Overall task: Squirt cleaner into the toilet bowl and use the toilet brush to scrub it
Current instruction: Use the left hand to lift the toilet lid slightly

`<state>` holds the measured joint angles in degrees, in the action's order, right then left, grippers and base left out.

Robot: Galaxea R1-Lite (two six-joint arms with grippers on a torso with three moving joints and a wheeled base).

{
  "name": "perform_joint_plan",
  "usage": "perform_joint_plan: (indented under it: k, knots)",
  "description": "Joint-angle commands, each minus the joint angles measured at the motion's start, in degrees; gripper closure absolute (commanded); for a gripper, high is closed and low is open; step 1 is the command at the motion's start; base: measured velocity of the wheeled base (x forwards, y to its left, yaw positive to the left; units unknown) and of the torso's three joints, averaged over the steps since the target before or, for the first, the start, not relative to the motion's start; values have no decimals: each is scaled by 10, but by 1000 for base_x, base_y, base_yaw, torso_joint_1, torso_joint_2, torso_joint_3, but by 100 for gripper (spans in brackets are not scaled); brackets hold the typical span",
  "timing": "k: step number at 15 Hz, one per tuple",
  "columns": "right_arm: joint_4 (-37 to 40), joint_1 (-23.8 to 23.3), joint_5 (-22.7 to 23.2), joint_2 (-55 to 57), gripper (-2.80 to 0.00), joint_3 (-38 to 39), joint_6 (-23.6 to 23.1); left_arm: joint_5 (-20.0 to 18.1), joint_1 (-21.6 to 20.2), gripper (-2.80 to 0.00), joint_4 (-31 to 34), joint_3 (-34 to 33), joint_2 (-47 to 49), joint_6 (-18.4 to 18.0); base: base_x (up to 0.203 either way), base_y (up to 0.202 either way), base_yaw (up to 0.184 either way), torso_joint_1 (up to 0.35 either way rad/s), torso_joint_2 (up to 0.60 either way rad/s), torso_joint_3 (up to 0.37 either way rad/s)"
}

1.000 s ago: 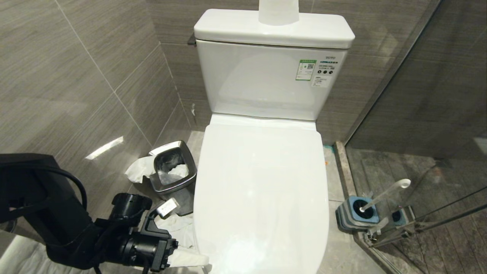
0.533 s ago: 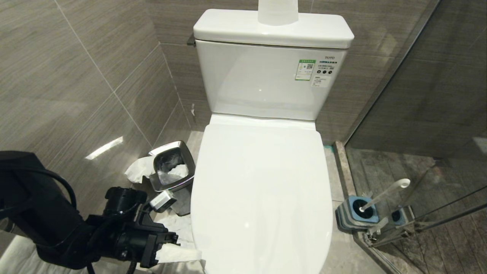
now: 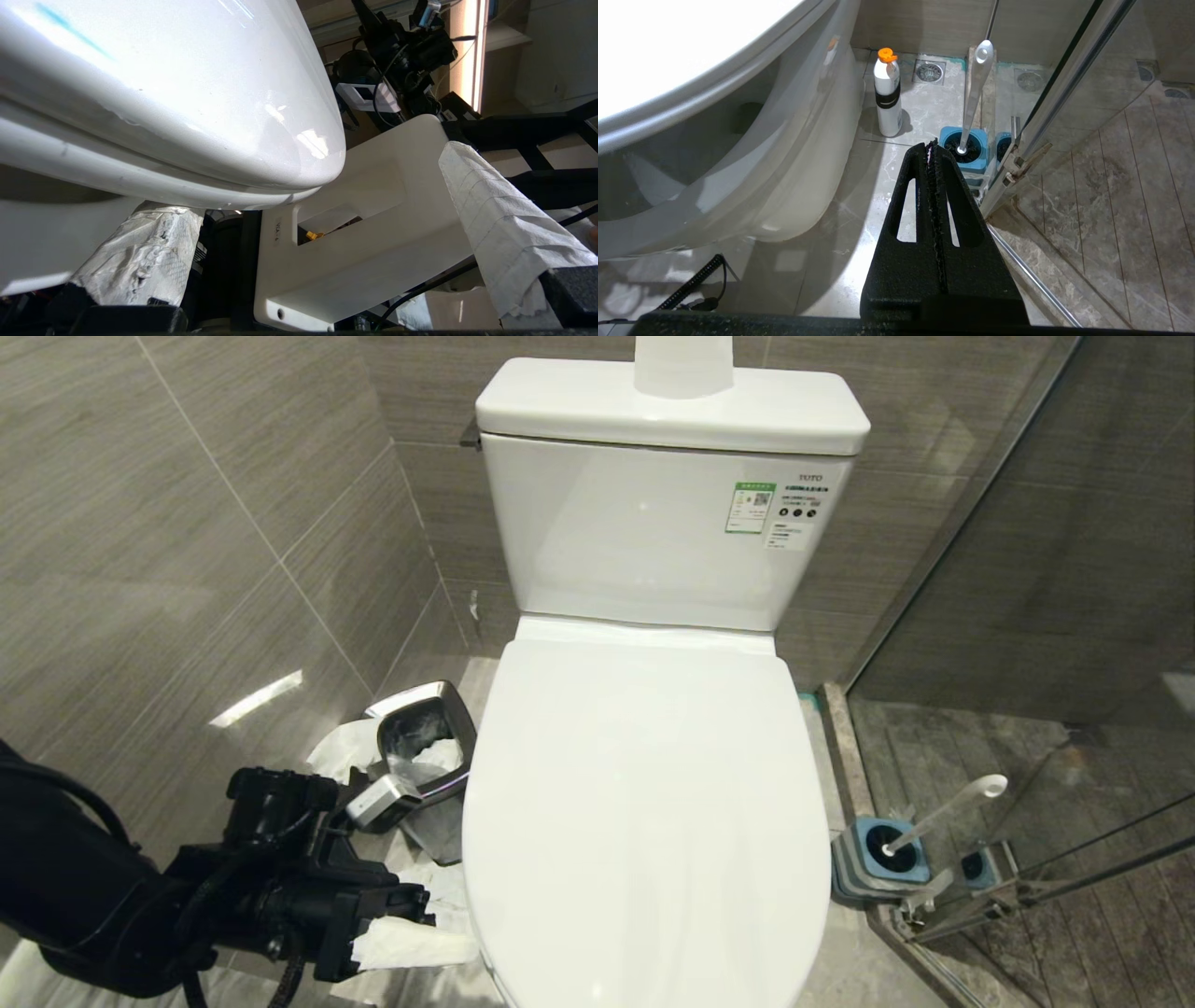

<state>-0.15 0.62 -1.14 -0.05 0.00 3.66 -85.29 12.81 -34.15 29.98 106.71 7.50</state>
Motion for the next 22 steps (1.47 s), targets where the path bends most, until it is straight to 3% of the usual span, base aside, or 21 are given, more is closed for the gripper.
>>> perform_joint_plan:
  k: [1, 7, 13, 22]
  knots:
    - [0, 0, 0, 0, 0, 0, 0, -2, 1, -280, -4, 10, -28, 0, 0, 0, 0, 0, 0, 0]
    - [0, 0, 0, 0, 0, 0, 0, 0, 2, -280, -3, 37, -91, 73, 0, 0, 0, 0, 0, 0]
    - [0, 0, 0, 0, 0, 0, 0, 14, 18, -280, -3, 77, -113, 83, 0, 0, 0, 0, 0, 0]
    - [0, 0, 0, 0, 0, 0, 0, 47, 39, -280, -4, 181, -134, 159, 0, 0, 0, 0, 0, 0]
